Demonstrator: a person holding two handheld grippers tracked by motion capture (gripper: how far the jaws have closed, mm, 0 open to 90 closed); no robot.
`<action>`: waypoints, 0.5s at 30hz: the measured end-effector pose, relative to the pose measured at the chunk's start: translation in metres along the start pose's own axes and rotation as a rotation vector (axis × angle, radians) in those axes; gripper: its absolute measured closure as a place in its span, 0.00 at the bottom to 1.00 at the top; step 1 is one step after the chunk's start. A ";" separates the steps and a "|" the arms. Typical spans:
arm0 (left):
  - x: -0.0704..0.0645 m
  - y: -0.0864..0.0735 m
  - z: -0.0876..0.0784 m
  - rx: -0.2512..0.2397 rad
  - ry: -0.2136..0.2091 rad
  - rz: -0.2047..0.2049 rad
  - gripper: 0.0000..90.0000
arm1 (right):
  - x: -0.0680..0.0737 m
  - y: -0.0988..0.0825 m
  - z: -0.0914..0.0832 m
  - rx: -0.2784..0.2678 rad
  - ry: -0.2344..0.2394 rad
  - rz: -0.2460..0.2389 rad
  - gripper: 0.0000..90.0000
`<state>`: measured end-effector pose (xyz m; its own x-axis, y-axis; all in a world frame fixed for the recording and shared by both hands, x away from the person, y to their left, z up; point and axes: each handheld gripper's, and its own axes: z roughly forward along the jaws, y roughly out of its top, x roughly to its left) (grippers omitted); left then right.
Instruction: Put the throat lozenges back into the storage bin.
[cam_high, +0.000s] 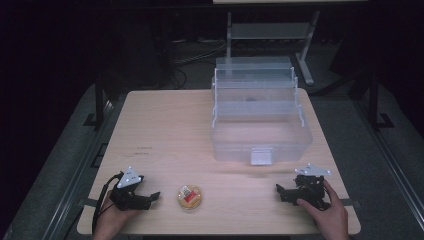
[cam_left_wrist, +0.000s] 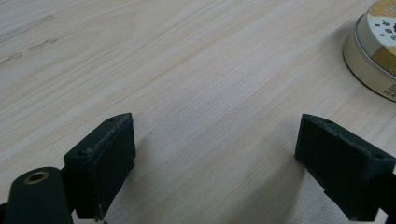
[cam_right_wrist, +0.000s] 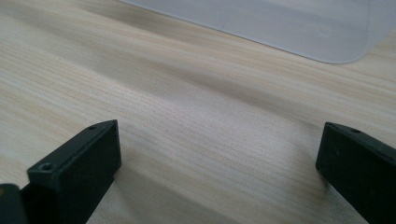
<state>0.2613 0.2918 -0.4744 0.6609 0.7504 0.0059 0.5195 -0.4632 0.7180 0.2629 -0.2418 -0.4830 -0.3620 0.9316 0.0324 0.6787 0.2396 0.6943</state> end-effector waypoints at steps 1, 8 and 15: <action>0.000 0.000 0.000 0.000 0.000 0.000 0.13 | 0.000 0.000 0.000 0.000 0.000 0.000 0.00; 0.001 0.001 0.000 0.013 -0.006 0.008 0.13 | 0.000 0.000 0.000 0.000 0.000 -0.002 0.00; -0.002 0.006 -0.003 0.056 -0.032 -0.003 0.14 | 0.000 0.000 0.000 -0.001 -0.001 -0.002 0.00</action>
<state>0.2615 0.2888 -0.4683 0.6755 0.7371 -0.0193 0.5506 -0.4869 0.6780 0.2630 -0.2419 -0.4831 -0.3628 0.9314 0.0308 0.6777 0.2410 0.6948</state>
